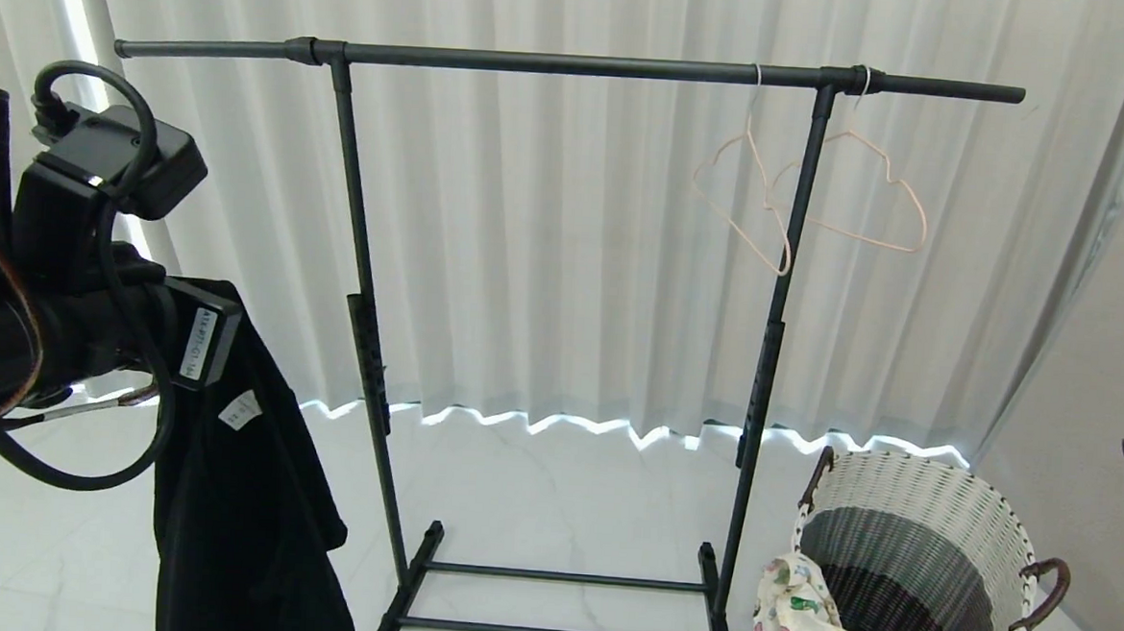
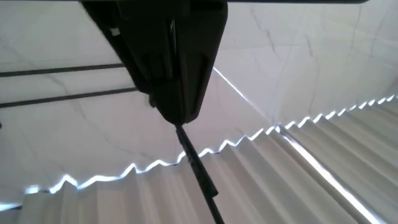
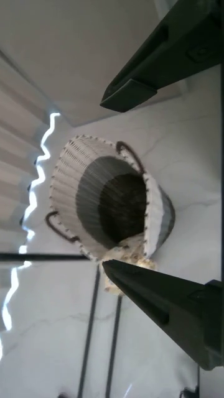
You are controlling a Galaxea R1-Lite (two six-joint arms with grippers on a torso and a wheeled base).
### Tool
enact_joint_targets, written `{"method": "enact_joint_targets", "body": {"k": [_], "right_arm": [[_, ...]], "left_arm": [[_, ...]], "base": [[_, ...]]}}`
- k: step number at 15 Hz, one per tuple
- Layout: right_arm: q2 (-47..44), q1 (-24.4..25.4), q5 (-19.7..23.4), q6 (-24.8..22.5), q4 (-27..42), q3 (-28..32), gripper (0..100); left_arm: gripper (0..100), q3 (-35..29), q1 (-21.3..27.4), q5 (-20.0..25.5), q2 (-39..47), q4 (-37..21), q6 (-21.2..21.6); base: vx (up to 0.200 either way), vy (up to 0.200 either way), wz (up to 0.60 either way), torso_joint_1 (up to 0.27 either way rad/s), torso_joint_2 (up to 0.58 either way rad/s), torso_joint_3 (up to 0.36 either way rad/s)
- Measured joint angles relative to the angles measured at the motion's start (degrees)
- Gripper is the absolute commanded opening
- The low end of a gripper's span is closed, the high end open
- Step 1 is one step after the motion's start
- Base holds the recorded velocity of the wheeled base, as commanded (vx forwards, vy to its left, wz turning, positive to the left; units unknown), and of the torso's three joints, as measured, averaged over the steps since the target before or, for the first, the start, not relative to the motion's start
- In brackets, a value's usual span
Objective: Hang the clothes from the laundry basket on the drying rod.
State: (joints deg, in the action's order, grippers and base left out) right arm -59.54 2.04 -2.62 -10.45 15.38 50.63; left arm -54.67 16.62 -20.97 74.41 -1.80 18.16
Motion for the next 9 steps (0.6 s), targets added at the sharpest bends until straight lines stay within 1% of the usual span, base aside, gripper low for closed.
{"method": "enact_joint_targets", "body": {"k": [3, 9], "right_arm": [[-0.1, -0.6, 1.1, 0.6, -0.3, 0.5, 100], [-0.8, -1.0, 1.2, 2.0, -0.5, 2.5, 100]], "left_arm": [[0, 0.2, -0.4, 0.0, -0.4, 0.1, 0.0], [0, 0.2, -0.4, 0.1, -0.5, 2.2, 0.1]], "base": [[0.000, 0.000, 0.00, 0.142, -0.45, -0.277], [0.000, 0.000, 0.00, 0.183, -0.46, -0.282]]}}
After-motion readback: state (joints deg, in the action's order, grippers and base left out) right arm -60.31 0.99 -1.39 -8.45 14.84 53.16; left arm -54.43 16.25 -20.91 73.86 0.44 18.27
